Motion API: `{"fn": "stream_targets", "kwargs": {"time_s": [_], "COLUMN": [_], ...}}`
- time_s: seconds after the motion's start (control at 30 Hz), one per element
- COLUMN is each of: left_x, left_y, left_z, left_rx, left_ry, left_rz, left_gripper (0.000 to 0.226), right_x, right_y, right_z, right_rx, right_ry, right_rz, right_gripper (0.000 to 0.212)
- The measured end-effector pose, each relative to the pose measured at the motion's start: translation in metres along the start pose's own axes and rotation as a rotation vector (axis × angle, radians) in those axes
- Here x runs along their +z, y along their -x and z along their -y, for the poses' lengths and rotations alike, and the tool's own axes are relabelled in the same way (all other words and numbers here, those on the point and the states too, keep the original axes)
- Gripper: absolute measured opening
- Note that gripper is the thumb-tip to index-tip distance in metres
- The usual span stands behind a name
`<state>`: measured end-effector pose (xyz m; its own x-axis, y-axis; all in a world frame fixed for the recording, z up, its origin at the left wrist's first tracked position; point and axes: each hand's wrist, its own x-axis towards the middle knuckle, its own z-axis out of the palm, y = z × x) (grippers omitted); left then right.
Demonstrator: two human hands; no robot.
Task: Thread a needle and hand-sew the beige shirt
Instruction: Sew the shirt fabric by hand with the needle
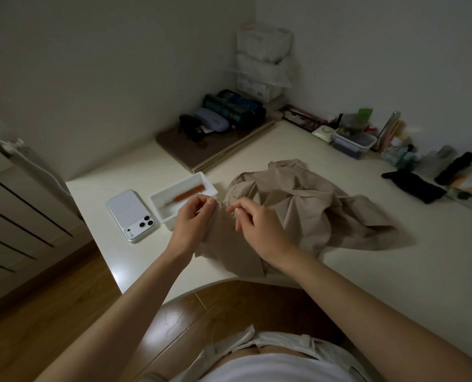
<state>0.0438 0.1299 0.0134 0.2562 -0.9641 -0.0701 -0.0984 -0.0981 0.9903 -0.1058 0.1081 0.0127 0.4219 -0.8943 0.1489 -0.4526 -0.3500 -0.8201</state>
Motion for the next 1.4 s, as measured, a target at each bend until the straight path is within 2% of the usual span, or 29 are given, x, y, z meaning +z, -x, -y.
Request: {"fn": "stream_targets", "kwargs": {"time_s": [0.17,0.57,0.7,0.83,1.13,1.4], "left_x": [-0.0010,-0.0016,-0.0017,-0.0034,-0.0036,-0.0017], "left_y": [-0.0003,0.0006,0.0039,0.0061,0.0065,0.0079], "left_z": [-0.0026,-0.0027,-0.0045,-0.0038,-0.0011,0.0001], "left_rx": [0.020,0.055,0.035,0.048,0.082,0.100], "left_ry": [0.019,0.013,0.072,0.099,0.038,0.038], "left_rz": [-0.018,-0.003,0.028,0.046,-0.003,-0.007], "left_gripper": [0.016,0.015,0.005,0.018,0.014,0.026], "right_x": [0.0042,0.0072,0.0072,0.0074,0.0095,0.0095], "right_y": [0.0020,0.0021,0.0005,-0.0002,0.0010,0.0017], "right_z": [-0.0001,0.0025,0.0007,0.0000,0.0009,-0.0027], "right_rx": [-0.051,-0.027,-0.023,-0.007,-0.008,0.012], "right_ry": [0.059,0.046,0.042,0.044,0.030,0.023], "right_rz": [0.006,0.000,-0.003,-0.002,0.006,0.009], "right_gripper": [0.017,0.018,0.016,0.016,0.019,0.016]}}
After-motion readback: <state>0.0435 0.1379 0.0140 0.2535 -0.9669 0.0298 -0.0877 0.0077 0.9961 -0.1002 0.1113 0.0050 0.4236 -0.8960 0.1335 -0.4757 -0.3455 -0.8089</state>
